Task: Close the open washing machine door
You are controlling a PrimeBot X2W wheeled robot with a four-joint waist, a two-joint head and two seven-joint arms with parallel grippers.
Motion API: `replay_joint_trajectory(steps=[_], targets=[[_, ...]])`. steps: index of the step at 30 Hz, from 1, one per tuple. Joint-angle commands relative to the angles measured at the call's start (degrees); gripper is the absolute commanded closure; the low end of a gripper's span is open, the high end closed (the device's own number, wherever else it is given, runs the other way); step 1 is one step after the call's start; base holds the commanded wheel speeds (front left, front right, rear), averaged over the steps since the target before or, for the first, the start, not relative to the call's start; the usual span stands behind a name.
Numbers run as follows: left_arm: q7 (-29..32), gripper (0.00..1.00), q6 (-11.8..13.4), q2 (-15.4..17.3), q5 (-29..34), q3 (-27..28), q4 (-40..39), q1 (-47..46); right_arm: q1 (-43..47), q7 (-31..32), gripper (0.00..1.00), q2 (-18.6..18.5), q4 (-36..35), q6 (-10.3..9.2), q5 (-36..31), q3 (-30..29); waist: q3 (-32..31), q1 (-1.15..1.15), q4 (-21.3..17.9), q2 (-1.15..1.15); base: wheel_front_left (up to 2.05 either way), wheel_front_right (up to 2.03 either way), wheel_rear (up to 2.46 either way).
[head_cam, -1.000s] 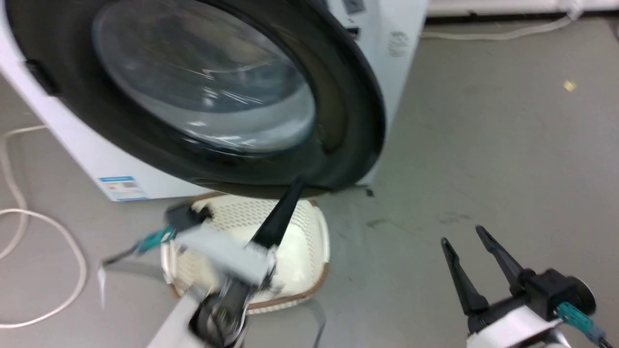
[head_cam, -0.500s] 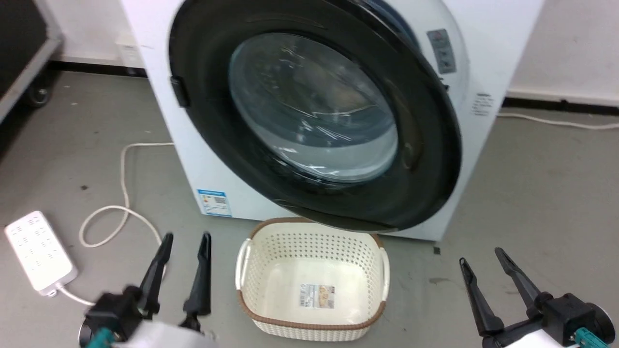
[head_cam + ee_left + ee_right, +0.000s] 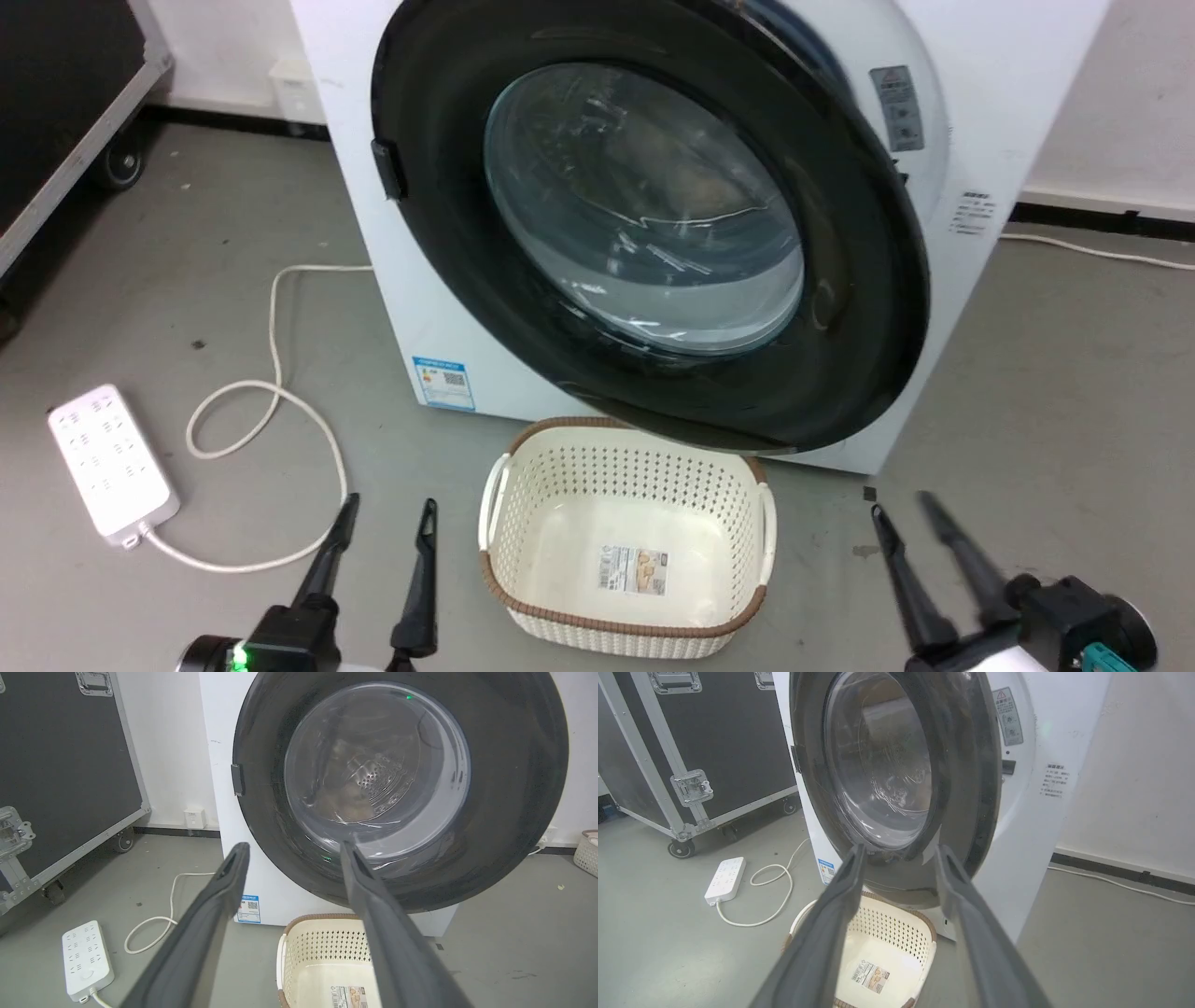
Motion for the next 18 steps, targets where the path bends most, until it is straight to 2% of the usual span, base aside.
replay_joint_trajectory(steps=[1, 5, 9, 10, 11, 12, 13, 14, 18], targets=[[-0.24, 0.0, -0.25, -0.23, 0.6, -0.01, 0.19, -0.14, -1.1, -0.22, 1.0, -0.99, -0.67, 0.05, 0.57, 0.9, 0.77, 0.0, 0.69, 0.0, 0.0, 0.0, 0.0], [-0.24, 0.0, -0.64, -1.31, 1.42, -0.33, 0.33, -1.6, -5.63, 0.74, 1.0, -5.69, -1.29, 0.05, 1.9, 5.4, 3.5, 0.0, 2.55, 0.0, 0.0, 0.0, 0.0], [-0.25, 0.0, -1.04, -2.42, 2.05, -1.03, 0.31, -3.45, -12.55, 4.0, 1.0, -12.16, -0.96, 0.05, 5.48, 9.89, 6.93, 0.0, 4.83, 0.0, 0.0, 0.0, 0.0], [-0.25, 0.0, -1.04, -2.42, 2.05, -1.03, 0.31, -3.45, -12.55, 4.0, 1.0, -12.16, -0.96, 0.05, 5.48, 9.89, 6.93, 0.0, 4.83, 0.0, 0.0, 0.0, 0.0], [-0.25, 0.0, -1.13, -2.87, 2.25, -1.16, 0.3, -4.34, -16.43, 5.64, 1.0, -15.13, -0.1, 0.05, 8.55, 11.29, 8.46, 0.0, 5.74, 0.0, 0.0, 0.0, 0.0], [-0.25, 0.0, -1.13, -2.87, 2.25, -1.16, 0.3, -4.34, -16.43, 5.64, 1.0, -15.13, -0.1, 0.05, 8.55, 11.29, 8.46, 0.0, 5.74, 0.0, 0.0, 0.0, 0.0], [-0.25, 0.0, -1.2, -3.3, 2.47, -1.45, 0.26, -5.13, -20.23, 7.05, 1.0, -18.24, 1.04, 0.05, 10.92, 12.51, 10.13, 0.0, 6.67, 0.0, 0.0, 0.0, 0.0], [-0.25, 0.0, -1.2, -3.3, 2.47, -1.45, 0.26, -5.13, -20.23, 7.05, 1.0, -18.24, 1.04, 0.05, 10.92, 12.51, 10.13, 0.0, 6.67, 0.0, 0.0, 0.0, 0.0], [-0.25, 0.0, -1.19, -4.15, 2.88, -2.29, 0.13, -7.15, -28.89, 9.44, 1.0, -23.65, 6.07, 0.05, 18.58, 13.08, 13.69, 0.0, 8.83, 0.0, 0.0, 0.0, 0.0]])
